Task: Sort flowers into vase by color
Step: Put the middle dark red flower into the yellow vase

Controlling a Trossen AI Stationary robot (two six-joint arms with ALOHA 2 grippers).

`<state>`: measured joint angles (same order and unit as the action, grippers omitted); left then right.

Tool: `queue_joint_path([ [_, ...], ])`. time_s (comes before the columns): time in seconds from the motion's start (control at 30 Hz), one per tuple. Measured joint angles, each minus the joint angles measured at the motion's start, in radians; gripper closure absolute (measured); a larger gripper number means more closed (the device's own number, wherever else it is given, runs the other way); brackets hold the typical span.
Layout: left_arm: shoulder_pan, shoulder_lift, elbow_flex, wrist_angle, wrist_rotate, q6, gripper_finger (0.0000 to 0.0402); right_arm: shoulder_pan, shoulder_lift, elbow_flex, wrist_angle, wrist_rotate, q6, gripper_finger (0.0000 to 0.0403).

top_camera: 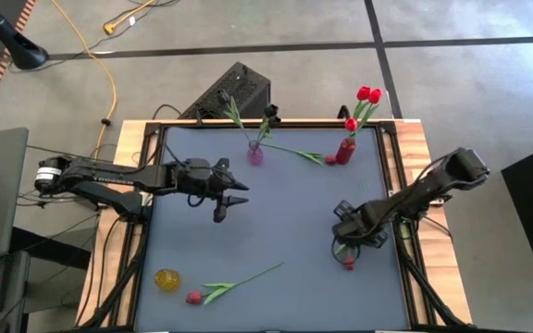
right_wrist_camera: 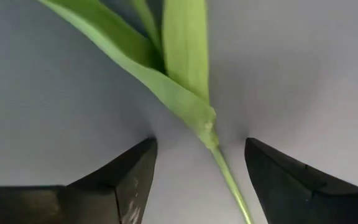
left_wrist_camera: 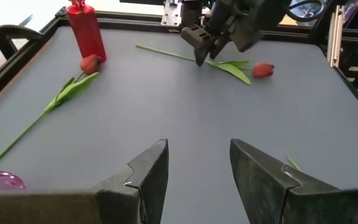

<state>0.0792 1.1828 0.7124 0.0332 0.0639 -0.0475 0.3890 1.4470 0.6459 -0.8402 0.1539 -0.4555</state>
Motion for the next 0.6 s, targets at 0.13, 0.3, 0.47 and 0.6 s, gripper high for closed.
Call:
queue_joint_path([
  [0.13,-0.005,0.0,0.0,-0.019,0.0,-0.001,0.0242,0.036,0.072,0.045,-0.032,0.003,-0.022,0.0181],
  [0.3,-0.005,0.0,0.0,-0.026,-0.034,0.004,0.0242,0.063,0.098,0.105,-0.05,-0.006,-0.014,0.031],
  [0.47,-0.005,0.0,0.0,-0.02,-0.066,0.018,0.0242,0.058,0.071,0.16,-0.017,-0.054,0.029,0.0384],
  [0.6,-0.005,0.0,0.0,-0.02,-0.07,0.021,0.0242,0.038,0.032,0.228,-0.022,-0.052,0.106,0.0365],
])
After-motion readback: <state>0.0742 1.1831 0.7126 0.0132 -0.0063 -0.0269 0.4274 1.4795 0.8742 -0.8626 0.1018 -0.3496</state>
